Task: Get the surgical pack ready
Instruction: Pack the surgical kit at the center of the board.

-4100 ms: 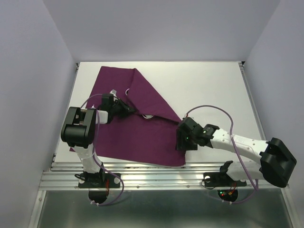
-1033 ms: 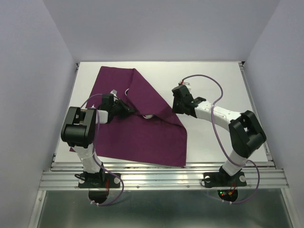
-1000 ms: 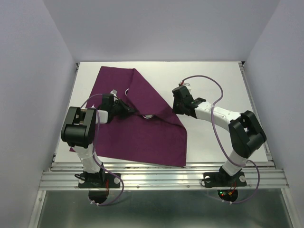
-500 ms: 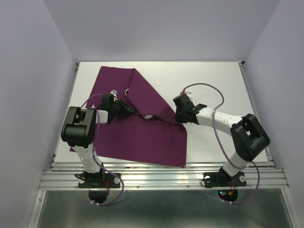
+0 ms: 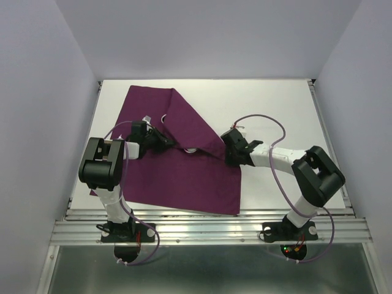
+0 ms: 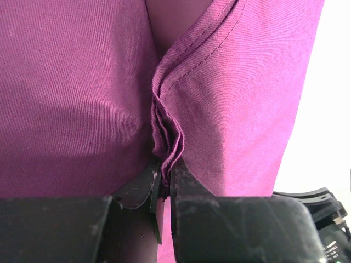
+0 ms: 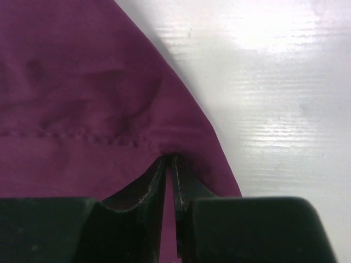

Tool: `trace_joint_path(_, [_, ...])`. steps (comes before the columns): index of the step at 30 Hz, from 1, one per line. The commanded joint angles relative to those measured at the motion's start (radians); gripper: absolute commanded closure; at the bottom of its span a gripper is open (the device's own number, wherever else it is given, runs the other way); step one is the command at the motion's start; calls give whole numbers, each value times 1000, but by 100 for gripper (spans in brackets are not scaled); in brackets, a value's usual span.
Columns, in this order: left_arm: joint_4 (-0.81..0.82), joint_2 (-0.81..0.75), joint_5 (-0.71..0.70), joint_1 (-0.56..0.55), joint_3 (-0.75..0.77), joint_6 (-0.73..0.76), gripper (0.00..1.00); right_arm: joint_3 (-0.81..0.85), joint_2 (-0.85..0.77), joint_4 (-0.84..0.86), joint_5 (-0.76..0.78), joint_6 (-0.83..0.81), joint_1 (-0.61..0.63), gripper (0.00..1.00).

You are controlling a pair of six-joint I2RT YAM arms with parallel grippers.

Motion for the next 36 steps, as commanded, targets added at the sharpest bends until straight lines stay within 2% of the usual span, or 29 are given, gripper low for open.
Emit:
trace_joint_path(1, [-71, 15, -24, 0, 7, 37, 100, -12, -70, -45, 19, 1, 3, 84])
trace_joint_path(8, [-71, 20, -22, -1, 15, 34, 100, -66, -343, -232, -19, 9, 12, 80])
trace_joint_path(12, [-71, 21, -22, -1, 16, 34, 100, -124, -443, -324, -96, 56, 12, 63])
trace_joint_path(16, [-71, 27, -25, -3, 12, 34, 100, -250, -517, -348, -220, 95, 12, 38])
trace_joint_path(19, [-71, 32, -24, -3, 10, 36, 100, -301, -519, -352, -264, 93, 12, 34])
trace_joint_path(25, [-73, 18, -24, -3, 10, 37, 100, -371, -523, -242, -433, 95, 21, 36])
trace_joint_path(31, [-71, 20, -27, -3, 10, 36, 100, -375, -457, -148, -450, 122, 58, 44])
trace_joint_path(33, [-73, 20, -27, -3, 7, 37, 100, -370, -430, -124, -441, 135, 67, 50])
trace_joint_path(34, [-71, 20, -27, -4, 7, 37, 100, -364, -421, -110, -417, 136, 67, 60])
trace_joint_path(36, [-73, 18, -29, -4, 4, 39, 100, -346, -407, -108, -384, 142, 67, 71])
